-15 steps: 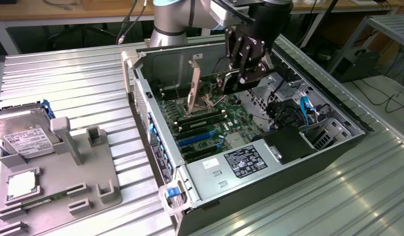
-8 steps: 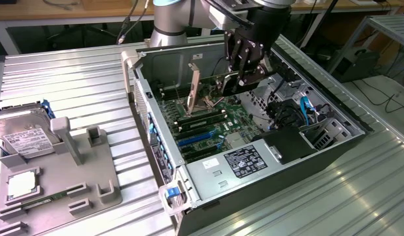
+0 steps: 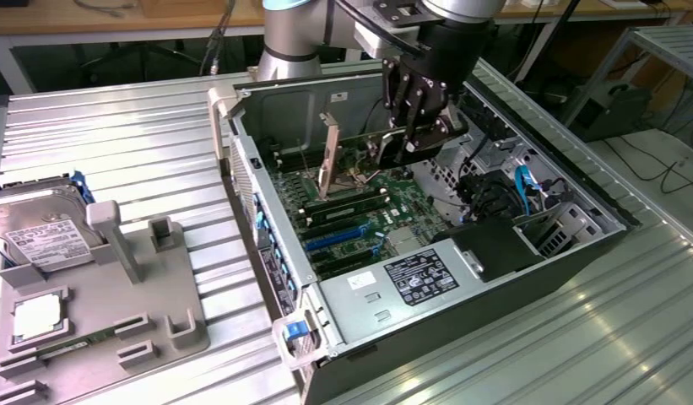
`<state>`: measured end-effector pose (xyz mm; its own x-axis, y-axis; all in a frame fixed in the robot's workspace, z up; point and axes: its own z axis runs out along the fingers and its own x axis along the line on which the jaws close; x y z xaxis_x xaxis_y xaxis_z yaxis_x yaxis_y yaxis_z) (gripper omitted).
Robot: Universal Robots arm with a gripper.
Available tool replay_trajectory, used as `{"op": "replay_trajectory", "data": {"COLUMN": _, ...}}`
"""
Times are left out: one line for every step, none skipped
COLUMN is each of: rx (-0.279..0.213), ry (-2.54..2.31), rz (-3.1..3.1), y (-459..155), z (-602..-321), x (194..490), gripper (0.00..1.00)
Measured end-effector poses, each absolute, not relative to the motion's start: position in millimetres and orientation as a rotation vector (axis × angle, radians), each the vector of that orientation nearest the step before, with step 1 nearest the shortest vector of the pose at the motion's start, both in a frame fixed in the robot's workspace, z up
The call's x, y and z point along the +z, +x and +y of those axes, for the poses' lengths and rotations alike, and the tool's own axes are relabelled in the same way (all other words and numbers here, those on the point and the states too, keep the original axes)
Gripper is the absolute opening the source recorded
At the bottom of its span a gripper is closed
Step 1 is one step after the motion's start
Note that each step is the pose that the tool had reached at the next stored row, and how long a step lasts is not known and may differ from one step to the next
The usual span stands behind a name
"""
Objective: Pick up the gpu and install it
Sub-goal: 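Insert the gpu into the slot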
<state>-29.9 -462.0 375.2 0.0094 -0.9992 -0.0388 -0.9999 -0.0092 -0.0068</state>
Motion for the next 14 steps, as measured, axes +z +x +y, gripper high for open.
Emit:
{"op": "replay_trajectory", "data": {"rx": 0.036, "ry": -2.209, "rz": 2.188, "y": -29.9, "z": -462.0, "x": 374.5, "gripper": 0.28}}
{"op": "replay_trajectory", "data": {"rx": 0.035, "ry": -2.209, "rz": 2.189, "y": -29.9, "z": -462.0, "x": 374.1, "gripper": 0.28}}
{"op": "replay_trajectory", "data": {"rx": 0.035, "ry": -2.209, "rz": 2.189, "y": -29.9, "z": -462.0, "x": 373.7, "gripper": 0.28}}
{"op": "replay_trajectory", "data": {"rx": 0.035, "ry": -2.209, "rz": 2.189, "y": -29.9, "z": -462.0, "x": 373.4, "gripper": 0.28}}
{"op": "replay_trajectory", "data": {"rx": 0.035, "ry": -2.209, "rz": 2.189, "y": -30.0, "z": -462.0, "x": 373.3, "gripper": 0.28}}
{"op": "replay_trajectory", "data": {"rx": 0.035, "ry": -2.209, "rz": 2.189, "y": -30.0, "z": -462.0, "x": 373.1, "gripper": 0.28}}
{"op": "replay_trajectory", "data": {"rx": 0.036, "ry": -2.209, "rz": 2.189, "y": -30.0, "z": -462.0, "x": 372.9, "gripper": 0.28}}
{"op": "replay_trajectory", "data": {"rx": 0.036, "ry": -2.209, "rz": 2.189, "y": -29.9, "z": -462.0, "x": 372.7, "gripper": 0.28}}
{"op": "replay_trajectory", "data": {"rx": 0.036, "ry": -2.208, "rz": 2.189, "y": -30.0, "z": -462.0, "x": 372.4, "gripper": 0.28}}
{"op": "replay_trajectory", "data": {"rx": 0.036, "ry": -2.208, "rz": 2.189, "y": -30.0, "z": -461.9, "x": 372.1, "gripper": 0.28}}
{"op": "replay_trajectory", "data": {"rx": 0.036, "ry": -2.208, "rz": 2.189, "y": -30.1, "z": -461.8, "x": 371.9, "gripper": 0.28}}
{"op": "replay_trajectory", "data": {"rx": 0.036, "ry": -2.208, "rz": 2.189, "y": -30.3, "z": -461.6, "x": 371.6, "gripper": 0.28}}
{"op": "replay_trajectory", "data": {"rx": 0.036, "ry": -2.208, "rz": 2.189, "y": -30.6, "z": -461.4, "x": 371.4, "gripper": 0.28}}
{"op": "replay_trajectory", "data": {"rx": 0.036, "ry": -2.208, "rz": 2.189, "y": -30.9, "z": -461.0, "x": 371.3, "gripper": 0.28}}
